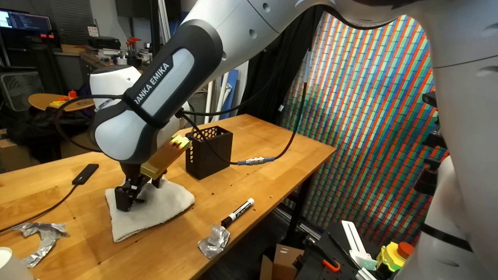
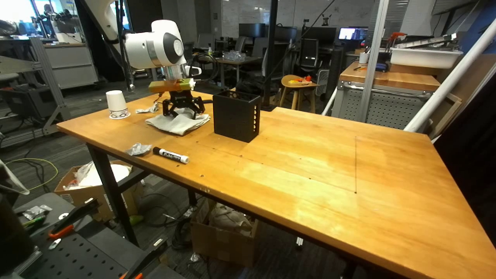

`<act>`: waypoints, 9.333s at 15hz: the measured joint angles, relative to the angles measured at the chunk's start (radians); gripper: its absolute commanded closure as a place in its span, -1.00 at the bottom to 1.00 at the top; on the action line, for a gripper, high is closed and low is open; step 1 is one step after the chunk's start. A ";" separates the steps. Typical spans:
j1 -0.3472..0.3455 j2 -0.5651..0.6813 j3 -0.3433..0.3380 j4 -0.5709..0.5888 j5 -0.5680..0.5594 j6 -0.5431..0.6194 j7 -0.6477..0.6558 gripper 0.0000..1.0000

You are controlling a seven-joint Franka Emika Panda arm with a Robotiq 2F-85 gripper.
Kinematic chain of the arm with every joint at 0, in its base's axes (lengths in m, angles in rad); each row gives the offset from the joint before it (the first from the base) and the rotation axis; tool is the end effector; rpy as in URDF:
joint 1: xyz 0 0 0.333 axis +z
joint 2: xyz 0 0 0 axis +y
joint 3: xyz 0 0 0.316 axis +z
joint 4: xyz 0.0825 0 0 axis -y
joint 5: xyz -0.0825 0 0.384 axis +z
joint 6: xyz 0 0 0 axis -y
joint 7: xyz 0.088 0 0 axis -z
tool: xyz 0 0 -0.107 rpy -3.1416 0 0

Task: Shove the cloth in the black box

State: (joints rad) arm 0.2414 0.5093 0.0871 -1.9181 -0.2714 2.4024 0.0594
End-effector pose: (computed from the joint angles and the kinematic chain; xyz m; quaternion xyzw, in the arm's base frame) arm 0.5935 0.1979 0.2246 0.9711 0.2281 0.0036 0.0695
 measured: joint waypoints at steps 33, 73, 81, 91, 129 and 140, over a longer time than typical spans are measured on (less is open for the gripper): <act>-0.232 -0.310 -0.104 0.005 0.099 -0.177 0.018 0.94; -0.242 -0.283 -0.103 -0.028 0.122 -0.255 0.030 -0.01; -0.237 -0.287 -0.099 -0.029 0.122 -0.260 -0.001 1.00; -0.221 -0.289 -0.095 -0.046 0.116 -0.259 -0.012 0.97; -0.166 -0.451 -0.001 -0.152 0.243 -0.287 -0.049 -0.73; -0.095 -0.452 0.038 -0.208 -0.134 -0.097 -0.011 -0.74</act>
State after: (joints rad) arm 0.1468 0.0576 0.1250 -2.1264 -0.4055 2.3050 0.0484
